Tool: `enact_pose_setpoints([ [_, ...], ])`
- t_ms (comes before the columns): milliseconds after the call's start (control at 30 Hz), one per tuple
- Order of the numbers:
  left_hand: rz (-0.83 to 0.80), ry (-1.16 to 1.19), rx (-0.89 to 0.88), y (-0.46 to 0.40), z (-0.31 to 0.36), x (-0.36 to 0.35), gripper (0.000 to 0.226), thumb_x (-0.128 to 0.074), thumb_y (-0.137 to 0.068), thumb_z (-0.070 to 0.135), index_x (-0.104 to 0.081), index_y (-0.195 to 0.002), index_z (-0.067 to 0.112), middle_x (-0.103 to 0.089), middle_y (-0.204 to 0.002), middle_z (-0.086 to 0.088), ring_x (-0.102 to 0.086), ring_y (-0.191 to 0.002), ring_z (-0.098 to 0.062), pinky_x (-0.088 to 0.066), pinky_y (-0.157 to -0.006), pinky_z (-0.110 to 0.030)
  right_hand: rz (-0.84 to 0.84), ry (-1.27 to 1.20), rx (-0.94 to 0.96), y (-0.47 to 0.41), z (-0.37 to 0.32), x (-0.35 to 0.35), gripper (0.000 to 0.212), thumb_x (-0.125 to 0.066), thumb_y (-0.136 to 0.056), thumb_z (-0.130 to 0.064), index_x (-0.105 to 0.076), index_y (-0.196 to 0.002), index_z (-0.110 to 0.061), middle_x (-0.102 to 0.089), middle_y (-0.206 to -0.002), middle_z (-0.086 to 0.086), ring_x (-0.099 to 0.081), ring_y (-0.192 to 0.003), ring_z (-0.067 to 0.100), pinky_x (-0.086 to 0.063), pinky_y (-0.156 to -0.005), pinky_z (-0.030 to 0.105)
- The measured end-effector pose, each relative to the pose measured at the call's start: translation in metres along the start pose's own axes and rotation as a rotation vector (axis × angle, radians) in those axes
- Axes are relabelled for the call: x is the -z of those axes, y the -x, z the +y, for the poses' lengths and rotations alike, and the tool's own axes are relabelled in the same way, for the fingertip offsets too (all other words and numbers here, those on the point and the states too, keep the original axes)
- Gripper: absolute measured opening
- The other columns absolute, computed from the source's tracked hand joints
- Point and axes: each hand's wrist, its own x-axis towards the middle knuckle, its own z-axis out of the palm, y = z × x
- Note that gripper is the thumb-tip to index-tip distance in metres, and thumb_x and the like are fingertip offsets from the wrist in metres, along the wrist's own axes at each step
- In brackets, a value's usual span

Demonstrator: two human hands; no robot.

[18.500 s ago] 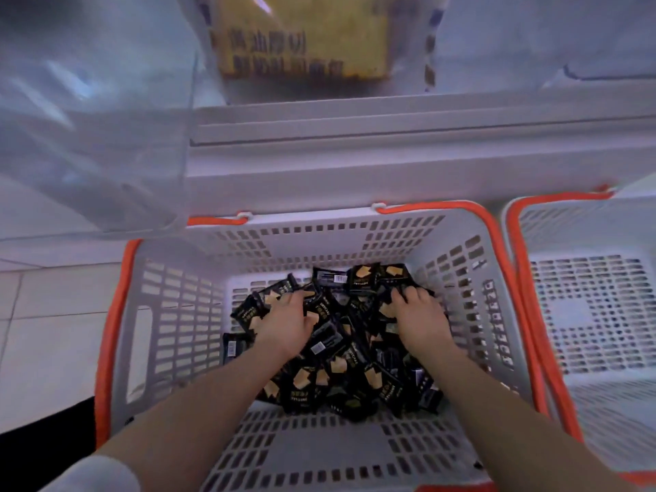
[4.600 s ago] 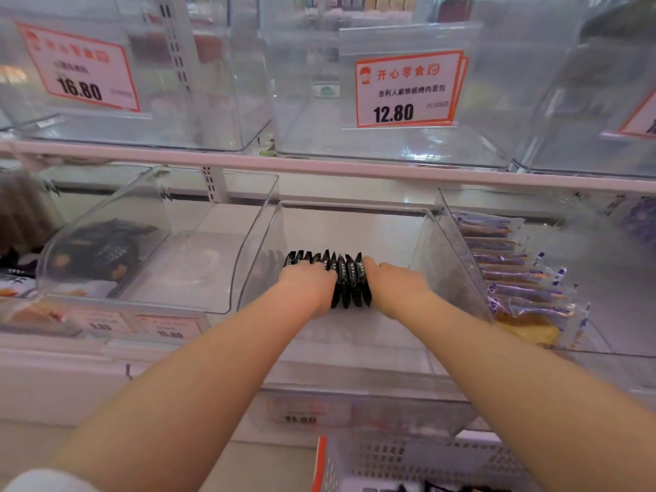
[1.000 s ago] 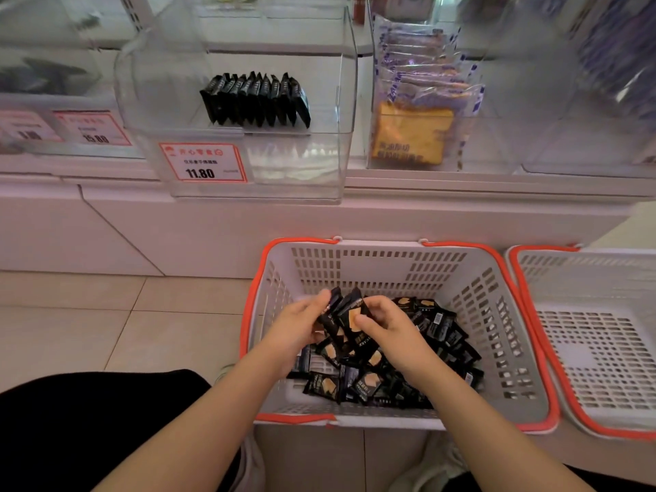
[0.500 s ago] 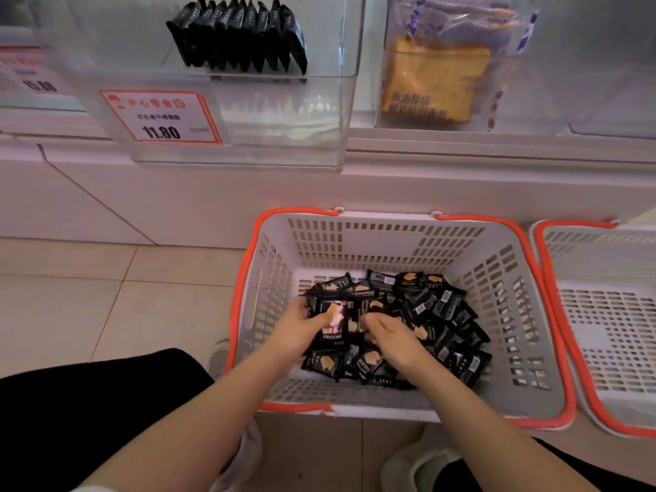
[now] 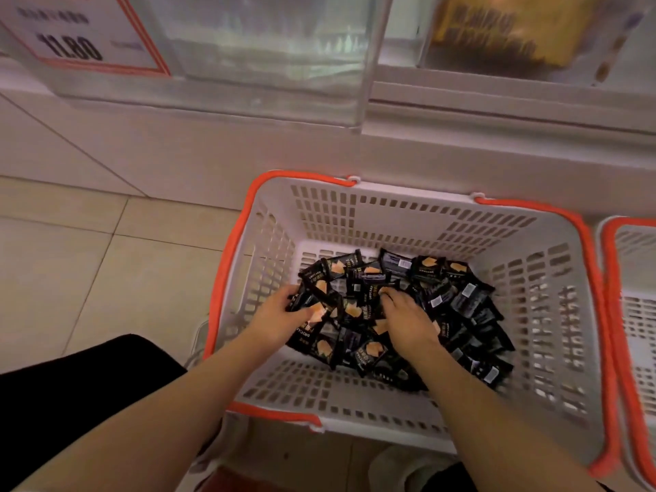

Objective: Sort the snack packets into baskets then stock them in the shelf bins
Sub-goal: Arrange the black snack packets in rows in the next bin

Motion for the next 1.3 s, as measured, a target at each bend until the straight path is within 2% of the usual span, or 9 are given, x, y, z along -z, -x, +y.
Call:
enact_pose_setpoints([
  [100,0.000,0.081,0.014,-0.005,-0.002,-0.001,0.030,-0.066,-0.085,0.019,-0.056,-0.113,0.018,-0.067,-0.095,0.010,-0.063,-0.083,-0.001,-0.045,-0.064,-0.013,0.015,0.039,-0.120,-0.010,0.008,-0.008,0.059,-0.049,-0.093,-0.010,-0.021,-0.145,-0.009,-0.033,-0.146,0.012,-0.030,-0.134,0.028,-0.033,-0.107,0.037],
  [233,-0.019,0.111,0.020,-0.004,0.001,-0.001,0.025,-0.065,-0.085,0.016,-0.059,-0.110,0.018,-0.070,-0.096,0.001,-0.067,-0.091,-0.016,-0.052,-0.087,-0.037,-0.006,0.084,-0.055,-0.006,0.016,-0.015,0.047,-0.059,-0.089,-0.025,-0.042,-0.131,-0.014,-0.046,-0.130,0.006,-0.040,-0.123,0.025,-0.036,-0.099,0.035],
  [433,-0.106,0.175,-0.088,0.015,0.013,0.003,0.028,-0.057,-0.089,0.014,-0.061,-0.115,0.023,-0.069,-0.110,0.004,-0.063,-0.104,-0.013,-0.048,-0.093,-0.032,0.081,-0.888,-0.074,0.019,-0.013,0.029,0.021,-0.066,-0.085,-0.011,-0.047,-0.083,-0.020,-0.064,-0.098,0.004,-0.060,-0.101,0.024,-0.042,-0.080,0.033],
  [567,-0.091,0.234,-0.222,0.043,0.038,0.011,0.025,-0.056,-0.090,0.019,-0.067,-0.092,0.041,-0.071,-0.095,0.017,-0.065,-0.090,0.001,-0.047,-0.071,-0.011,0.160,-1.309,-0.040,0.045,-0.055,0.077,0.007,-0.058,-0.092,-0.013,-0.053,-0.093,-0.018,-0.070,-0.093,0.007,-0.068,-0.084,0.017,-0.051,-0.077,0.031],
  [700,-0.082,0.314,-0.341,0.075,0.062,0.020,0.025,-0.050,-0.094,0.017,-0.064,-0.099,0.037,-0.071,-0.093,0.023,-0.063,-0.089,0.007,-0.046,-0.069,-0.006,0.259,-1.530,-0.006,0.071,-0.096,0.113,0.011,-0.054,-0.094,-0.019,-0.059,-0.105,-0.019,-0.070,-0.099,-0.002,-0.066,-0.088,0.011,-0.048,-0.074,0.028],
  [800,-0.084,0.367,-0.417,0.093,0.075,0.031,0.022,-0.052,-0.092,0.022,-0.068,-0.093,0.037,-0.071,-0.091,0.021,-0.065,-0.085,0.007,-0.048,-0.064,-0.007,0.312,-1.618,0.004,0.092,-0.113,0.131,0.019,-0.055,-0.094,-0.022,-0.060,-0.112,-0.017,-0.069,-0.108,0.000,-0.064,-0.101,0.016,-0.049,-0.086,0.035],
  [933,-0.163,0.455,-0.450,0.115,0.089,0.042,0.027,-0.061,-0.078,0.047,-0.070,-0.101,0.035,-0.072,-0.105,0.004,-0.066,-0.102,-0.011,-0.050,-0.085,-0.029,0.341,-1.719,0.050,0.116,-0.128,0.149,0.019,-0.053,-0.095,-0.021,-0.060,-0.110,-0.012,-0.069,-0.107,0.008,-0.065,-0.099,0.022,-0.051,-0.086,0.040],
  [1100,-0.233,0.581,-0.516,0.134,0.104,0.053,0.025,-0.051,-0.086,0.033,-0.075,-0.093,0.029,-0.074,-0.094,0.003,-0.069,-0.089,-0.006,-0.052,-0.067,-0.017,0.350,-1.759,0.239,0.141,-0.139,0.170,0.017,-0.046,-0.097,-0.016,-0.061,-0.104,-0.012,-0.069,-0.099,0.005,-0.065,-0.090,0.017,-0.052,-0.077,0.029],
  [1300,-0.229,0.471,-0.607,0.153,0.125,0.060,0.030,-0.037,-0.098,0.024,-0.052,-0.125,0.026,-0.061,-0.126,-0.001,-0.053,-0.120,-0.016,-0.038,-0.105,-0.037,0.346,-1.510,0.481,0.162,-0.138,0.194,0.034,-0.060,-0.086,-0.023,-0.054,-0.119,-0.027,-0.065,-0.119,-0.006,-0.060,-0.112,0.009,-0.049,-0.092,0.026],
])
